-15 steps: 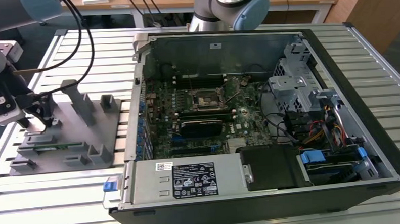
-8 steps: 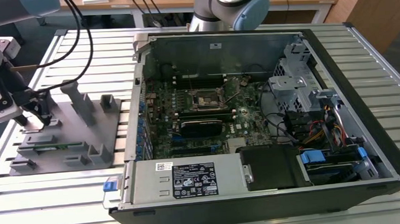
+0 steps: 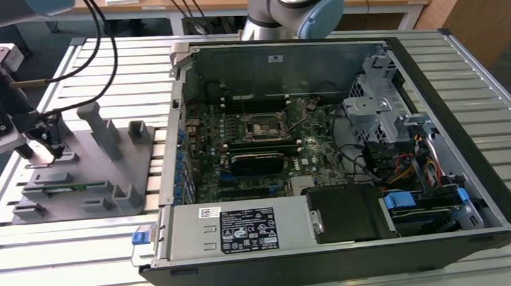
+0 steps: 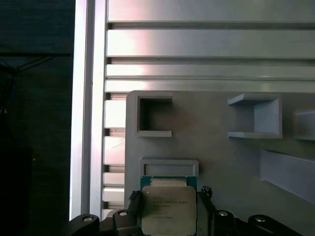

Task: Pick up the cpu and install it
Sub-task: 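Pick up the cpu and move it towards the insertion slot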

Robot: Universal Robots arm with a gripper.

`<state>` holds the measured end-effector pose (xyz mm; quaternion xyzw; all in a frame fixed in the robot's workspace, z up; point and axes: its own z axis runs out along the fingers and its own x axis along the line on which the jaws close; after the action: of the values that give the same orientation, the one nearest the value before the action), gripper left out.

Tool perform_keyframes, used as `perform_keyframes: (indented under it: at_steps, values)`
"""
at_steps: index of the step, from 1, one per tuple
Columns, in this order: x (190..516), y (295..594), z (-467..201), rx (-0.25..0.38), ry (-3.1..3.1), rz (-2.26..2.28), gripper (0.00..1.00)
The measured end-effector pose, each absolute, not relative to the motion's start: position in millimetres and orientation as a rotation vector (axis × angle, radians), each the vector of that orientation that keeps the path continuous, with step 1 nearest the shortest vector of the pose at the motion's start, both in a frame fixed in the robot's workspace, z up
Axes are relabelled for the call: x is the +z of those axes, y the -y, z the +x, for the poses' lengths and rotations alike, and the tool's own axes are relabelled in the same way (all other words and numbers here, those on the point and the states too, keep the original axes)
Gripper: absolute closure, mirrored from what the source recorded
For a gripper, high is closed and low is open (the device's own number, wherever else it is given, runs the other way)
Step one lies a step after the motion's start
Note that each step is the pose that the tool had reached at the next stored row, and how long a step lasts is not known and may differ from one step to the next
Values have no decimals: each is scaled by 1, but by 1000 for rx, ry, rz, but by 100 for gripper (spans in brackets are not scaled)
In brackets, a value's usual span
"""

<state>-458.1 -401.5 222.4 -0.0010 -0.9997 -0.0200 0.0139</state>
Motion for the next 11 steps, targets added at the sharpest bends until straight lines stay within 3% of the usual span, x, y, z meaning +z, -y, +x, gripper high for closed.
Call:
perform_keyframes:
  at_steps: [11]
  values:
    - [231,401,-458,-62,3113,-3,47]
